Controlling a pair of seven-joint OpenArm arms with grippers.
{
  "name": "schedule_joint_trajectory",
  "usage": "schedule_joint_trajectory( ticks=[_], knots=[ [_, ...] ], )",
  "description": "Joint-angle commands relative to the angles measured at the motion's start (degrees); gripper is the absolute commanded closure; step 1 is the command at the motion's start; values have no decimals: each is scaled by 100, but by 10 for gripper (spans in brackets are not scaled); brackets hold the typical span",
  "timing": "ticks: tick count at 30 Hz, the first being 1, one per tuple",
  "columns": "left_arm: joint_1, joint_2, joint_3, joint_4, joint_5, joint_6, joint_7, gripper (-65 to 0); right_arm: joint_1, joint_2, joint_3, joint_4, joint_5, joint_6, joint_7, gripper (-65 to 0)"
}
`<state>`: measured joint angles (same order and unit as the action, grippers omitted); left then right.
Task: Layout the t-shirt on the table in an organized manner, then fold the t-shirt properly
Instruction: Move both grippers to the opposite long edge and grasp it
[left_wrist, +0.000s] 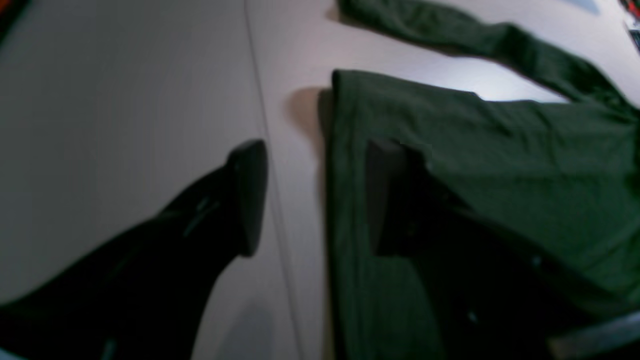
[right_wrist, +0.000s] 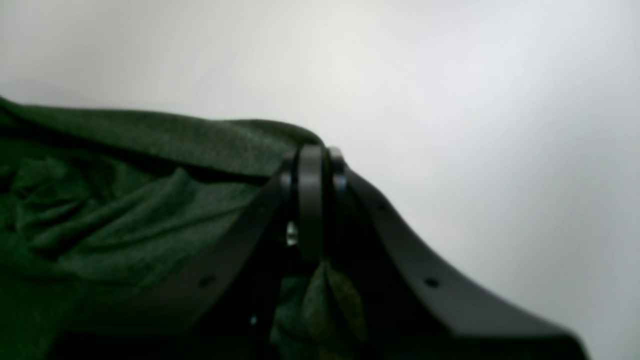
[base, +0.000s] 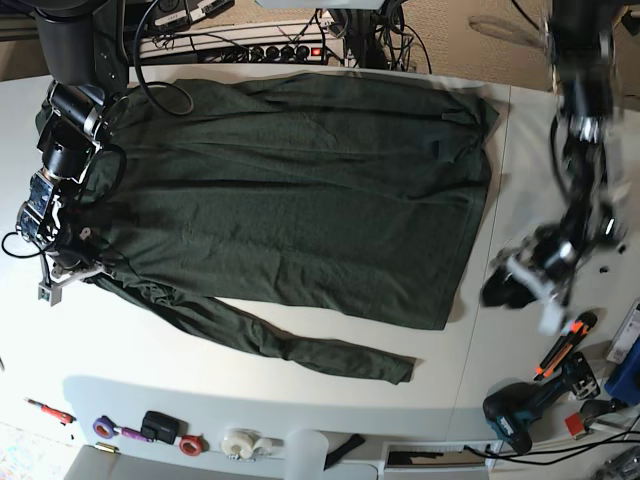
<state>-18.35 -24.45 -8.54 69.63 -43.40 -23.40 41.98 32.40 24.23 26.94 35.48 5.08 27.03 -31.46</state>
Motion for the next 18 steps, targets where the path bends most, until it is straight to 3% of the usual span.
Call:
schedule_joint_trajectory(
  ticks=[1, 5, 9, 15, 18],
  knots=[
    [-459, -107, 144, -415, -70, -26, -111, -320, 157, 116, 0, 83, 46, 17, 107, 0],
    [-1749, -7, 450, -2616, -192, -535, -319, -320, 157, 116, 0, 83, 46, 17, 136, 0],
    [-2533, 33, 450, -4221, -494, -1008, -448, -320, 157, 114, 0, 83, 46, 17, 181, 0],
    [-2483, 160, 452, -4597, -90, -1161, -715, -320, 157, 116, 0, 83, 46, 20, 236, 0],
    [-2288, 258, 452, -4594, 195, -938, -970, -320, 157, 116, 0, 83, 46, 20, 236, 0]
  ],
)
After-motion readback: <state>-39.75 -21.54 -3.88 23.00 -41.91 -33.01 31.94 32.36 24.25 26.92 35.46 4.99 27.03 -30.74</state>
